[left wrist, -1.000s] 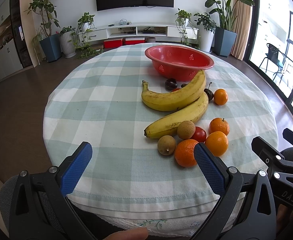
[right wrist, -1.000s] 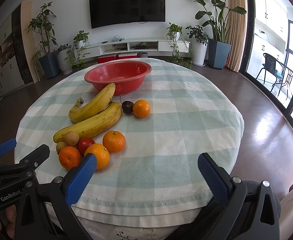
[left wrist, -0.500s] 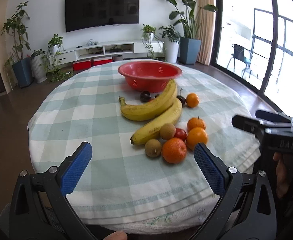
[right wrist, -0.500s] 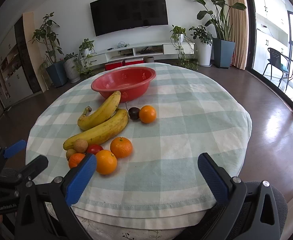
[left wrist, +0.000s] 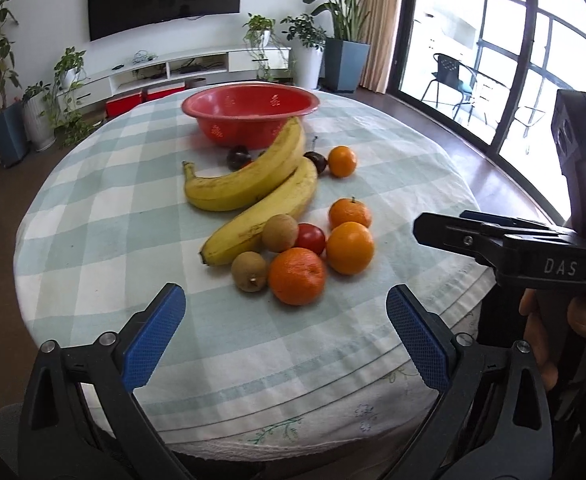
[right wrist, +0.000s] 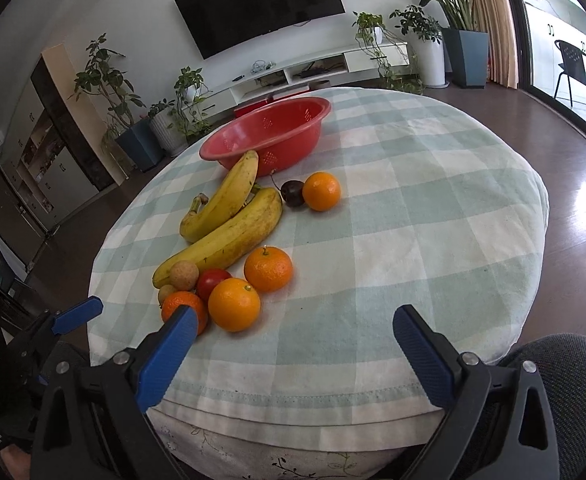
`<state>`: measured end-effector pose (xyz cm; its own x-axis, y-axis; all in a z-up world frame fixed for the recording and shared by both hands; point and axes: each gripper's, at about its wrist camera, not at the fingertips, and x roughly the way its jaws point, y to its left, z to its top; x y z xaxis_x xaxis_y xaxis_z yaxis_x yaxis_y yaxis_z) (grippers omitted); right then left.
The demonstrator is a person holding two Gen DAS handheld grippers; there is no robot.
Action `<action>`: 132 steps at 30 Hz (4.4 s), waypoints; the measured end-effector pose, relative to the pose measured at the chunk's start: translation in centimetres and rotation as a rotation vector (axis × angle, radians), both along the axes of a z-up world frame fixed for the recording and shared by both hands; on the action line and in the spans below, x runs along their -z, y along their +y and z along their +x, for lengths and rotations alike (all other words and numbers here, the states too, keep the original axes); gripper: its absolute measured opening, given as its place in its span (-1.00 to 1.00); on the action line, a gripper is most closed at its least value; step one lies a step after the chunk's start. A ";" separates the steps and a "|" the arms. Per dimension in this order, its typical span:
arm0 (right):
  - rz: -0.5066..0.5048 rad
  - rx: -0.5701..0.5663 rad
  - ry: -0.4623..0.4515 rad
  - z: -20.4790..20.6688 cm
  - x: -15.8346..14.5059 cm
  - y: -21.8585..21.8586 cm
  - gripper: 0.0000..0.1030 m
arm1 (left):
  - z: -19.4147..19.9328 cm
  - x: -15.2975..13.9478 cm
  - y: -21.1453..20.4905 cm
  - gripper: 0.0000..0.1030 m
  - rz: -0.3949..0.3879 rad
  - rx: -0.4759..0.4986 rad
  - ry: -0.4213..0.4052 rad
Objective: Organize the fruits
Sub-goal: 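Close the left tool on an orange while the right tool closes on another orange, then lift the oranges with both tools and carry them over the red bowl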
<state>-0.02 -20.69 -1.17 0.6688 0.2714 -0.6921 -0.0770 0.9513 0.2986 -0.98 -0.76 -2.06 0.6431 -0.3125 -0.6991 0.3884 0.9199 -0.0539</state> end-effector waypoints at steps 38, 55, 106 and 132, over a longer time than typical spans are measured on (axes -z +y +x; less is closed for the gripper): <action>-0.094 -0.026 -0.046 0.8 0.2 0.6 0.55 | 4.5 3.8 -1.2 -0.28 -0.046 0.053 0.149; -0.157 -0.159 0.037 2.3 1.9 5.6 0.33 | 2.0 3.1 3.6 -0.28 -0.214 0.028 0.160; 0.033 -0.094 -0.090 5.9 -4.6 -1.2 -0.19 | 6.6 -4.4 9.3 -0.28 -0.273 -0.049 0.031; -0.229 -0.304 0.026 25.8 -3.4 5.5 -0.19 | 30.4 -3.4 0.2 -0.28 0.010 0.083 0.169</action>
<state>25.77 -15.17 2.19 0.5628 0.2914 -0.7736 -0.3612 0.9284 0.0869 29.46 -0.56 1.39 0.4888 -0.3520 -0.7983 0.4493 0.8859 -0.1155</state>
